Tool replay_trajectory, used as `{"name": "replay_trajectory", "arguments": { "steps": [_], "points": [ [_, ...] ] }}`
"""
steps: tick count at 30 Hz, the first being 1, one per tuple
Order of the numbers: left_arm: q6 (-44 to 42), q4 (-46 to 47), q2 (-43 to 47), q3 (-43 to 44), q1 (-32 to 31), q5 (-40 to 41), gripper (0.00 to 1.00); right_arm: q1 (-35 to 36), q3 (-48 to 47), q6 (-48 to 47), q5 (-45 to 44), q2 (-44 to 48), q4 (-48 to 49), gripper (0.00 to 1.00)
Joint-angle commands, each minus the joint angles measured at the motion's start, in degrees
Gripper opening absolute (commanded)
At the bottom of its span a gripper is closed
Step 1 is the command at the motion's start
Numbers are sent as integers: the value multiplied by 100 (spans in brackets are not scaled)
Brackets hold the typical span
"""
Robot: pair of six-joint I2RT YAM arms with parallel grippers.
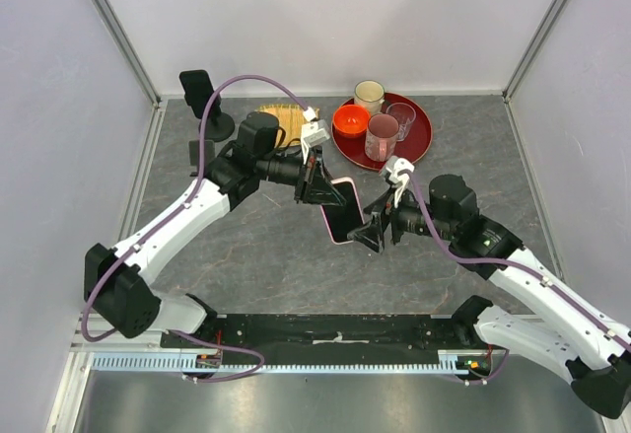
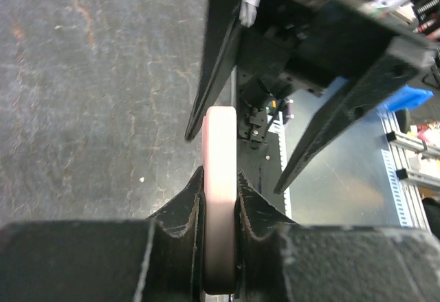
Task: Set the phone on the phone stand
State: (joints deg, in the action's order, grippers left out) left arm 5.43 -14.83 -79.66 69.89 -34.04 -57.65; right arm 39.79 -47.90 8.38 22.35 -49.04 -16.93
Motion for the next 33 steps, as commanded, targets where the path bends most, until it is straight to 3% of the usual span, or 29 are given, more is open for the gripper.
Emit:
{"name": "replay_trajectory", "arguments": {
  "steps": [1, 9, 11, 16, 19, 21, 22, 23, 24, 26, 29, 33],
  "points": [
    [-464, 437, 512, -19, -225, -739, 2, -68, 149, 58, 1587, 8, 365, 79],
    [-798, 437, 662, -142, -498, -1064, 2, -94, 316, 322, 1712, -19, 928, 33],
    [-781, 428, 679, -107, -498, -1073, 2, -94, 473, 383, 1511, 131, 1138, 17],
    [-824, 489, 794, -160, -507, -1091, 2, -94, 721, 568, 1623, 106, 1893, 0],
    [-798, 490, 759, -160, -507, -1117, 2, -94, 616, 612, 1939, -254, 2000, 0],
    [-754, 490, 750, -151, -498, -969, 10, -86, 492, 534, 1618, -396, 1878, 0],
    [-737, 472, 750, -125, -507, -828, 17, -86, 483, 498, 1484, -414, 1808, 0],
    [-667, 455, 750, -116, -507, -670, 33, -77, 527, 446, 1335, -379, 1798, 0],
    [-623, 402, 759, -64, -498, -173, 43, -77, 579, 367, 881, -222, 1807, 0],
    [-596, 71, 803, 59, -498, 488, 55, -77, 755, 296, 562, -37, 1956, 0],
    [-351, -291, 925, 350, -498, 1725, 59, -59, 817, 147, 43, 184, 2044, 0],
    [343, -957, 1145, 551, -498, 2714, 60, -68, 721, 41, -283, 184, 1956, 0]
  ]
}}
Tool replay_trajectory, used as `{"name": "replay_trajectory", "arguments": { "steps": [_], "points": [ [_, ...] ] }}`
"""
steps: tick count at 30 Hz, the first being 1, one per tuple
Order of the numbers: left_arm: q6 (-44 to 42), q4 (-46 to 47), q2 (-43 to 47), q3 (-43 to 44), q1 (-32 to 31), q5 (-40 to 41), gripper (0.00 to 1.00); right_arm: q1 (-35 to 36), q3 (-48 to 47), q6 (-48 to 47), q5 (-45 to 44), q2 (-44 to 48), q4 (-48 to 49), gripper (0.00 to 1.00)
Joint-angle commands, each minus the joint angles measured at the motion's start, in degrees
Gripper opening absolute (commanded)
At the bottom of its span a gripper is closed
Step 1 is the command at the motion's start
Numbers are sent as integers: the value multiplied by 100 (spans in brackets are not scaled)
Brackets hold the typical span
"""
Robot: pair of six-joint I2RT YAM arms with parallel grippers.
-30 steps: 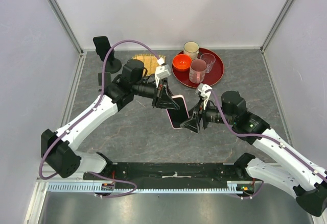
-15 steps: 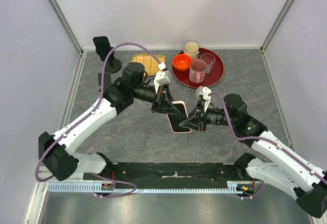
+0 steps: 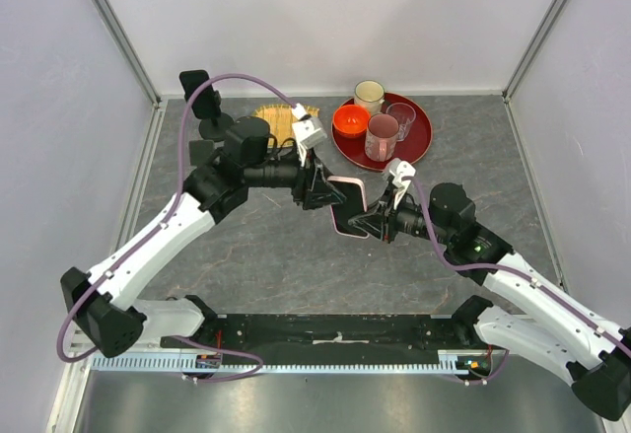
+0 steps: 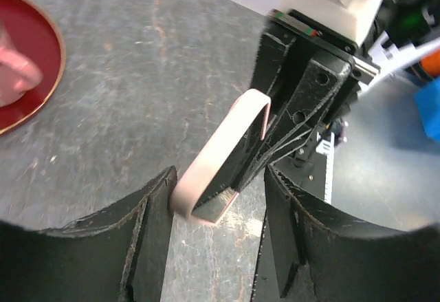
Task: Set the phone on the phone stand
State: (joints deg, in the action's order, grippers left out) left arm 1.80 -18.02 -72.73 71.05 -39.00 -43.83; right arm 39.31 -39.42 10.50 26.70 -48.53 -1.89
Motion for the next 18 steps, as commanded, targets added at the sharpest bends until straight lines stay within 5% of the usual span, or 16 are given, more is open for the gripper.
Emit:
{"name": "replay_trajectory", "arguments": {
  "steps": [1, 8, 10, 18],
  "points": [
    [986, -746, 479, 454, -2, 1368, 60, -11, -101, -137, -693, 125, 470, 0],
    [3025, -976, 1198, 165, -2, 2325, 60, 472, 83, -92, -1166, 37, 602, 0],
    [3534, -940, 1305, -29, -2, 2301, 53, 683, -4, -136, -1289, -42, 541, 0],
    [4581, -1546, 1875, -196, -2, 2343, 49, 1429, -207, -908, -2632, -332, 233, 0]
  ]
}}
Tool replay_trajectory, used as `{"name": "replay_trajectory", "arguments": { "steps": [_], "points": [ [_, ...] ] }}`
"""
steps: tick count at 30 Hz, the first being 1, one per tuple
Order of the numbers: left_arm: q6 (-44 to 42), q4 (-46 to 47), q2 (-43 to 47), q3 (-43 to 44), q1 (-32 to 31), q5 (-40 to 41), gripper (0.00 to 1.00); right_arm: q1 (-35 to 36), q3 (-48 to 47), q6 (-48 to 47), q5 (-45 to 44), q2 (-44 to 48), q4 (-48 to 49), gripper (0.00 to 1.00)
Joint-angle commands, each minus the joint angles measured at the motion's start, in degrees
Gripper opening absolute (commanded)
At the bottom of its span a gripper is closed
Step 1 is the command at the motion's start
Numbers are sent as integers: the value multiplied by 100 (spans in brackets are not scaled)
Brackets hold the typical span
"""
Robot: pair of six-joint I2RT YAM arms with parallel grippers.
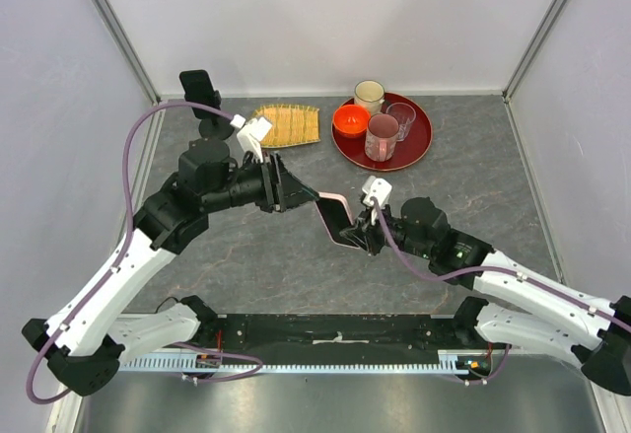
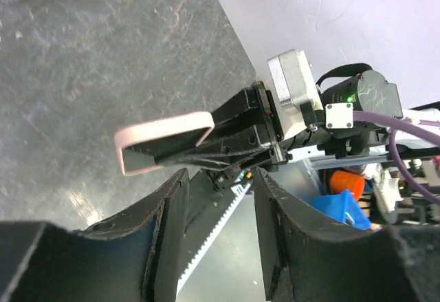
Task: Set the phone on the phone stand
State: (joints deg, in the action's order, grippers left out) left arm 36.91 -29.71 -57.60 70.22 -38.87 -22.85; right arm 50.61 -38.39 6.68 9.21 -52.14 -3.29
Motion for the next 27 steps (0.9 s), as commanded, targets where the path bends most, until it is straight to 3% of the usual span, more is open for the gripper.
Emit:
{"name": "replay_trajectory", "arguments": {
  "steps": [1, 5, 12, 22, 27],
  "points": [
    [1265, -490, 442, -131, -6, 368, 50, 387, -301, -623, -1060, 20, 408, 0],
    [2793, -1411, 575, -79, -6, 975, 57, 879, -318, -1361, -1755, -173, 610, 0],
    [4823, -2019, 355, -218, -6, 335, 63, 2302, 15, -2960, -3714, -402, 1837, 0],
    [5792, -2845, 382, -184, -15, 747, 70, 2893, -107, -4262, -4717, -1219, 2947, 0],
    [6100, -2996, 557, -271, -15, 1037, 63, 2902, -20, -4420, -4630, -1246, 3264, 0]
  ]
}}
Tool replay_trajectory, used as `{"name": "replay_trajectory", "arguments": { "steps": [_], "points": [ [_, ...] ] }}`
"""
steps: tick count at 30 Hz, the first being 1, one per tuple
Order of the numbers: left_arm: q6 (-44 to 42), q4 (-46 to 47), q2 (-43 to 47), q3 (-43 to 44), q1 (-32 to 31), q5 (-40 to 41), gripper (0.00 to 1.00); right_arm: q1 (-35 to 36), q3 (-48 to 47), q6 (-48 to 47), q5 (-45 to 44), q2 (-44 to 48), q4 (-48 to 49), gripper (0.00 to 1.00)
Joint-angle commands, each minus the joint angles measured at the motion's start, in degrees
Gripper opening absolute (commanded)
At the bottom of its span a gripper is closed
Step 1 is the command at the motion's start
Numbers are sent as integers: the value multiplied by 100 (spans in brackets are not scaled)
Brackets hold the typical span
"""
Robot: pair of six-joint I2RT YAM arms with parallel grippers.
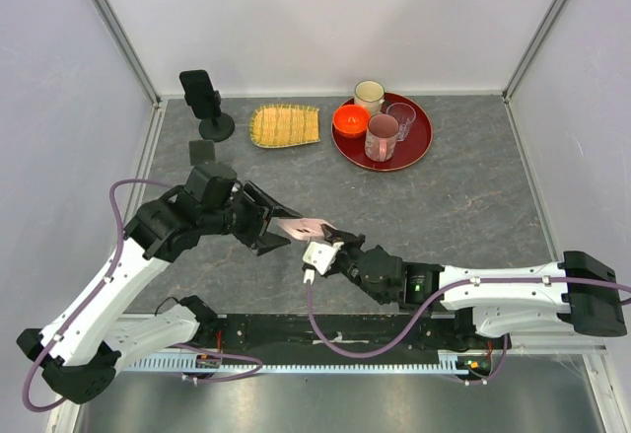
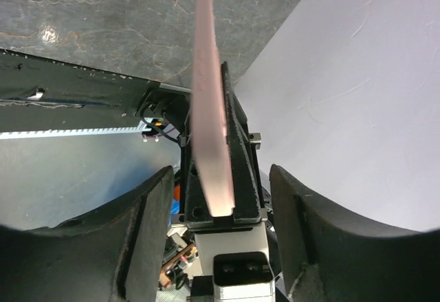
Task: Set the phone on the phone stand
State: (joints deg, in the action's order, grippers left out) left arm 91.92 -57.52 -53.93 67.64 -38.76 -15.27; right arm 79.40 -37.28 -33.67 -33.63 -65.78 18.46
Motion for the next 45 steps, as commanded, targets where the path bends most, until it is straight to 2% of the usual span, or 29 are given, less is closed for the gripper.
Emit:
{"name": "replay_trajectory", "arguments": {
  "steps": [1, 2, 3, 6, 11, 17, 20, 22, 24, 26, 27, 28, 31, 33, 39, 41, 42, 43, 45],
  "points": [
    [616, -216, 181, -5, -26, 305, 61, 32, -139, -395, -355, 83, 1125, 0],
    [599, -216, 164, 4, -26, 314, 56, 23, -166, -421, -364, 83, 1151, 0],
    [590, -225, 155, 13, -17, 314, 46, 32, -183, -447, -355, 74, 1151, 0],
    [704, -207, 146, -49, -26, 331, 37, 41, -306, -465, -259, -31, 1107, 0],
    [801, -164, 225, -110, -26, 463, 36, 67, -429, -491, -136, -172, 1151, 0],
    [836, -111, 269, -145, -26, 577, 28, 85, -543, -465, -48, -365, 1274, 0],
    [836, -111, 339, -154, -26, 814, 18, 94, -596, -439, 31, -418, 1327, 0],
    [793, -93, 401, -119, -26, 1060, 3, 94, -631, -421, 67, -506, 1318, 0],
    [722, -67, 462, -84, -17, 1305, 2, 94, -711, -351, 67, -611, 1240, 2],
    [574, -75, 498, 21, -26, 1517, 2, 85, -789, -150, -47, -655, 1169, 33],
    [460, -136, 498, 196, -26, 1892, 2, 59, -772, 86, -82, -629, 1143, 47],
    [354, -259, 437, 328, -26, 2122, 2, 24, -720, 184, -74, -586, 1264, 66],
    [134, -1207, 191, 890, -26, 3010, 2, -266, -352, 711, 162, -366, 1563, 85],
    [63, -1604, 111, 1119, -17, 3484, 2, -582, -289, 993, 234, -287, 1608, 87],
    [-375, -2227, -345, 1908, 44, 4530, 2, -1101, 176, 1959, -566, -313, 2469, 90],
    [-937, -2439, -870, 2296, 385, 4620, 2, -1268, 422, 2478, -514, -330, 2671, 90],
    [-1174, -2596, -1047, 2672, 613, 4403, 2, -1312, 501, 2584, -470, -383, 2741, 90],
    [-1490, -2702, -1249, 2824, 1138, 4244, 2, -1330, 598, 2646, -400, -444, 2873, 90],
    [-1694, -2730, -1548, 3061, 1607, 3893, 2, -1339, 643, 2638, -276, -637, 2953, 89]
  ]
}}
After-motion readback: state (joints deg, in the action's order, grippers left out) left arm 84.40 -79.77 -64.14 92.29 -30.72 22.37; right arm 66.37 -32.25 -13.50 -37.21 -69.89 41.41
